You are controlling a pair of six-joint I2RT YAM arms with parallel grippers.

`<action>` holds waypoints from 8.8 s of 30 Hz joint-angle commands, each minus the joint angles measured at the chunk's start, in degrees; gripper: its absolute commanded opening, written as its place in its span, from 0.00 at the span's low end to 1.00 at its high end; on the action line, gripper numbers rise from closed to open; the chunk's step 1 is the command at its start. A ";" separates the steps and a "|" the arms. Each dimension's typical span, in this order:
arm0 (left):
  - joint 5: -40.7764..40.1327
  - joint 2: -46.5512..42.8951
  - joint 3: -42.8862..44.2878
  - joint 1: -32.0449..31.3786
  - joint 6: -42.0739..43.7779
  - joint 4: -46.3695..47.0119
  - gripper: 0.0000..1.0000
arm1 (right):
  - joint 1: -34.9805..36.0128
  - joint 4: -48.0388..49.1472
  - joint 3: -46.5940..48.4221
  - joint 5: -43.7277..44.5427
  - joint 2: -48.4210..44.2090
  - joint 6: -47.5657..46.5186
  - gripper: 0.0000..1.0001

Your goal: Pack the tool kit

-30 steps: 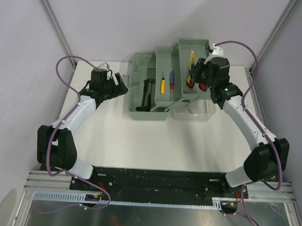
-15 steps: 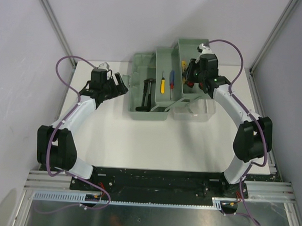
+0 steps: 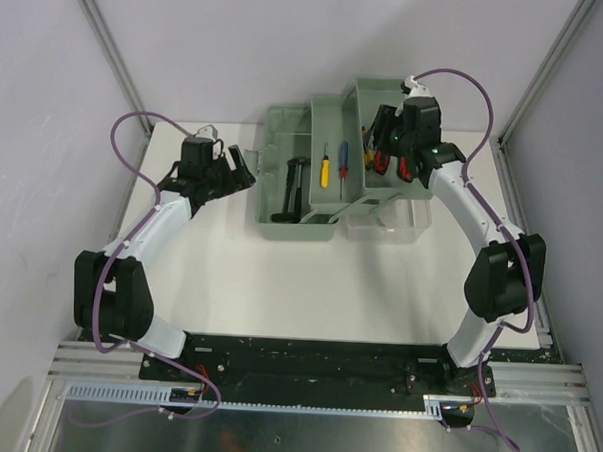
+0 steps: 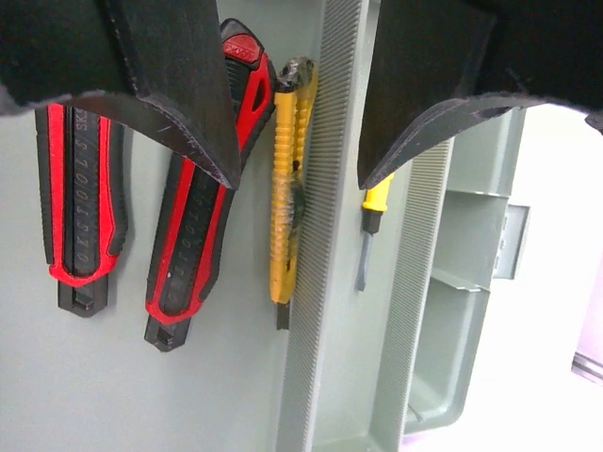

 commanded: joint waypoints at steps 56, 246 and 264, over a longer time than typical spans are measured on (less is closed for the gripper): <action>22.05 14.29 3.15 1.21 -5.67 8.17 0.60 | -17.91 -12.32 0.06 -0.86 0.32 -8.08 0.00; 25.46 13.25 -15.45 0.63 -35.20 40.01 0.76 | 8.79 -28.91 8.50 -6.59 10.12 -11.44 0.39; 20.89 9.04 -20.77 0.31 -39.66 47.89 0.75 | 8.79 -29.52 9.33 -6.53 11.10 -11.25 0.39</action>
